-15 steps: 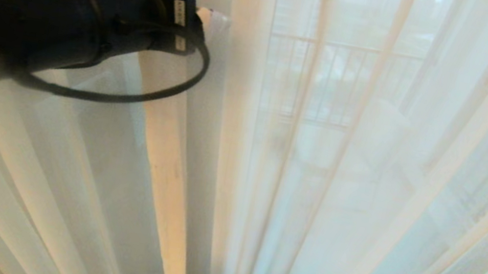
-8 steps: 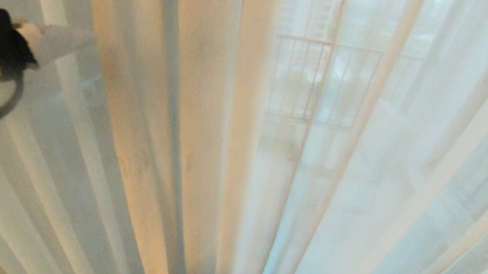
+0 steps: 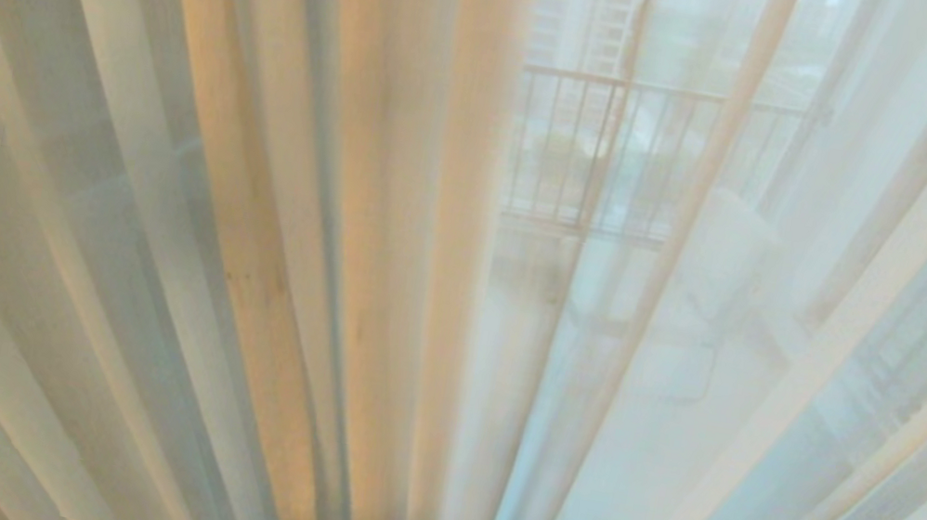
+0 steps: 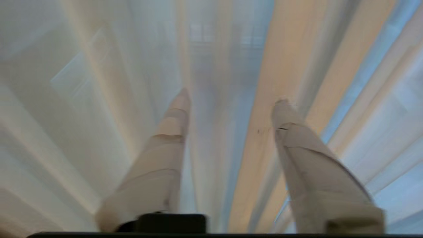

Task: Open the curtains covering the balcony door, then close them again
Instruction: Close the outer curtains on both sides

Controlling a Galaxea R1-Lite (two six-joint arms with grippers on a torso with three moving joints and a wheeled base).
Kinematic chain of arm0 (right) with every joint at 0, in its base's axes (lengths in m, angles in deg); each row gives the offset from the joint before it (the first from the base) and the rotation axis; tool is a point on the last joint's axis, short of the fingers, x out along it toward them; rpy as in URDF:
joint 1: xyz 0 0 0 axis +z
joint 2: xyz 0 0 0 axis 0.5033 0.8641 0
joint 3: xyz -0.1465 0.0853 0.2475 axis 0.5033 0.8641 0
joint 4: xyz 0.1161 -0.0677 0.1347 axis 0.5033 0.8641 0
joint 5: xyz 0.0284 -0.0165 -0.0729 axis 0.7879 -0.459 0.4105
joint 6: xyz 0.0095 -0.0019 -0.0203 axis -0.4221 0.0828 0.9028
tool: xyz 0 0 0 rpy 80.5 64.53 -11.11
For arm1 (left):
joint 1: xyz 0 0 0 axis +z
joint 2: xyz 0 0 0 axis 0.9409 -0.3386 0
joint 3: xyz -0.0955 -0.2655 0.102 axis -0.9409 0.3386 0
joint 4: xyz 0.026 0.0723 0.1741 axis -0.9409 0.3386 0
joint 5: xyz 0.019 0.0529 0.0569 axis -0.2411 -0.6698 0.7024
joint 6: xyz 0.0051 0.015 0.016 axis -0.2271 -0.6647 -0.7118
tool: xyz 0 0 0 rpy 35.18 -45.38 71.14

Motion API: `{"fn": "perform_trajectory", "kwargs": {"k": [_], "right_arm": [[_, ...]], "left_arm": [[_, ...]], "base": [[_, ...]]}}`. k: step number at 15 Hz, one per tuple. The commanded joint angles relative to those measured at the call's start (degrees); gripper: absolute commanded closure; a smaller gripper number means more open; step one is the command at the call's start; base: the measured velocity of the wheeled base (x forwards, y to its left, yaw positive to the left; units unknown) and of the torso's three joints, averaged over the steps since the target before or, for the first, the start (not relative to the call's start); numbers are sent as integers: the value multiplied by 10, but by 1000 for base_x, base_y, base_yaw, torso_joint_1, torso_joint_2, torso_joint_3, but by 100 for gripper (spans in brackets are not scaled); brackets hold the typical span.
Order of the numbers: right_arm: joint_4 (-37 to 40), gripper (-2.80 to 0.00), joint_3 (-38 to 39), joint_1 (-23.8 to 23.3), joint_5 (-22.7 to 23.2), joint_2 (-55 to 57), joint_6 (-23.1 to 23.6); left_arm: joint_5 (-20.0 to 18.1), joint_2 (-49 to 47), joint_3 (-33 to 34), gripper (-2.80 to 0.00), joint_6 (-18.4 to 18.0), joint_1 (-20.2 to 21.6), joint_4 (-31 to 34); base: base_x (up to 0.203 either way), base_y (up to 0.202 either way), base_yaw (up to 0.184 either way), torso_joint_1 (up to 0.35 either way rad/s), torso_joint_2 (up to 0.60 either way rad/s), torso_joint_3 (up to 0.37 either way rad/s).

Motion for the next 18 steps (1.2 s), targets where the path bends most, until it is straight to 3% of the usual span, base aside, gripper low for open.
{"fn": "perform_trajectory", "kwargs": {"k": [1, 4, 7, 11, 14, 18], "right_arm": [[0, 0, 0, 0, 0, 1, 1], [0, 0, 0, 1, 0, 1, 1], [0, 0, 0, 0, 0, 1, 1], [0, 0, 0, 0, 0, 1, 1], [0, 0, 0, 0, 0, 1, 1], [0, 0, 0, 0, 0, 1, 1]], "left_arm": [[-1, 38, 22, 0, 2, 19, 14], [1, 83, 57, 0, 3, 22, 28], [-2, 124, 95, 0, 4, 70, 34], [-8, 185, 146, 0, 3, 83, 33], [-72, 252, 191, 0, 2, 128, 33], [-106, 370, 245, 0, 2, 96, 35]], "base": [[0, 0, 0, 0, 0, 0], [0, 0, 0, 0, 0, 0], [0, 0, 0, 0, 0, 0], [0, 0, 0, 0, 0, 0], [0, 0, 0, 0, 0, 0], [0, 0, 0, 0, 0, 0]]}}
